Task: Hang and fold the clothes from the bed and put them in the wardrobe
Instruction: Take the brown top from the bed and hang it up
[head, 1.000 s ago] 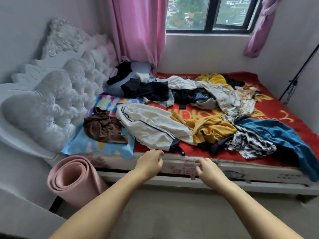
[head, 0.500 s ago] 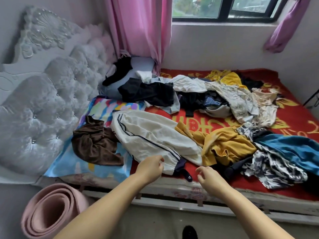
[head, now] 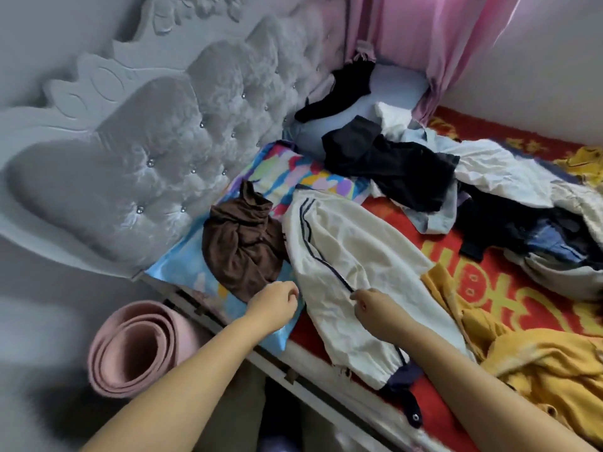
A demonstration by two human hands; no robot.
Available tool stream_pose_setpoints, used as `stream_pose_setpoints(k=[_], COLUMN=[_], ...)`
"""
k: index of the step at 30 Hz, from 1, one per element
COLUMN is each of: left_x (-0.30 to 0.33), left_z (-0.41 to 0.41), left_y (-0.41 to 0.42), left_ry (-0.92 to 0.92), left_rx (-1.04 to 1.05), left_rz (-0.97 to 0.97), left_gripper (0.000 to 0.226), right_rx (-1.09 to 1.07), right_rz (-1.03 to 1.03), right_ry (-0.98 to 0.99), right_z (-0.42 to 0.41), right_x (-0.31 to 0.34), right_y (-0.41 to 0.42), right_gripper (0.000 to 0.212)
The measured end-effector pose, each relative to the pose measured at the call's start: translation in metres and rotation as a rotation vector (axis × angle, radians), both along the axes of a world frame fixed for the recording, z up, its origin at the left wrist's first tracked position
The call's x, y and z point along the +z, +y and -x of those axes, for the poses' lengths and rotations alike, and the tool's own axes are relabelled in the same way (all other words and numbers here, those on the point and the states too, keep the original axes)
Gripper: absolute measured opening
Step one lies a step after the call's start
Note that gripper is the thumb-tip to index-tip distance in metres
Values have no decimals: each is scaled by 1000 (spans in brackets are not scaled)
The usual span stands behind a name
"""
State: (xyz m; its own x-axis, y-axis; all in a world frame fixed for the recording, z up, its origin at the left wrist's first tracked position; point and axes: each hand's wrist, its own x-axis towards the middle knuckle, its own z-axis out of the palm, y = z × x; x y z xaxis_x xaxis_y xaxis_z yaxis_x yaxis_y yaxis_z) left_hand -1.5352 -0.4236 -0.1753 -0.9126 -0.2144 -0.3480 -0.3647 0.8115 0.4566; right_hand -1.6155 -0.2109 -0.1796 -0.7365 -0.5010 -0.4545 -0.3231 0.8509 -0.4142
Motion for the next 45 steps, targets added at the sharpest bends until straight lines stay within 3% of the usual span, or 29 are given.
stream_pose_setpoints(k=[6,13,17,20,22,24,27,30,32,37,39,42,45], left_x=[-47,-110,-155,-186,-207,-217,-215,-195,-174,-106,-70,-9,59], left_z=[59,157,201,210,209,204,192,171,156,134,126,110,83], left_y=[-112,-236,-285,-306,-316,-320,-317,-297,-278,-222,-200,-176,-150], left_ry=[-62,6,41,-133,-213,-124,97,196,275,455,335,114,333], left_rx=[80,144,139,132,170,196,185,187,166,91,10,-58,258], left_rz=[-16,69,259,294,253,221,187,94,84,116,61,-175,-517], left_gripper=[29,30,55,75,66,45,24,26,28,32,41,54,15], right_rx=[99,83,2,-143,-258,-341,-357,-543,-637,-606,-519,-275,-7], right_rz=[5,29,151,235,272,324,319,541,713,974,1039,970,797], right_ry=[-40,-84,-27,-40,-168,-326,-328,-377,-469,-551,-571,-424,-217], right_z=[76,170,210,232,242,245,242,235,230,218,208,178,133], right_x=[-34,-97,-142,-171,-193,-210,-221,-201,-172,-77,-33,33,92], right_y=[-130,-265,-322,-351,-369,-380,-384,-375,-368,-347,-329,-291,-239], right_gripper=[38,37,41,59,74,76,36,14,21,37,44,48,40])
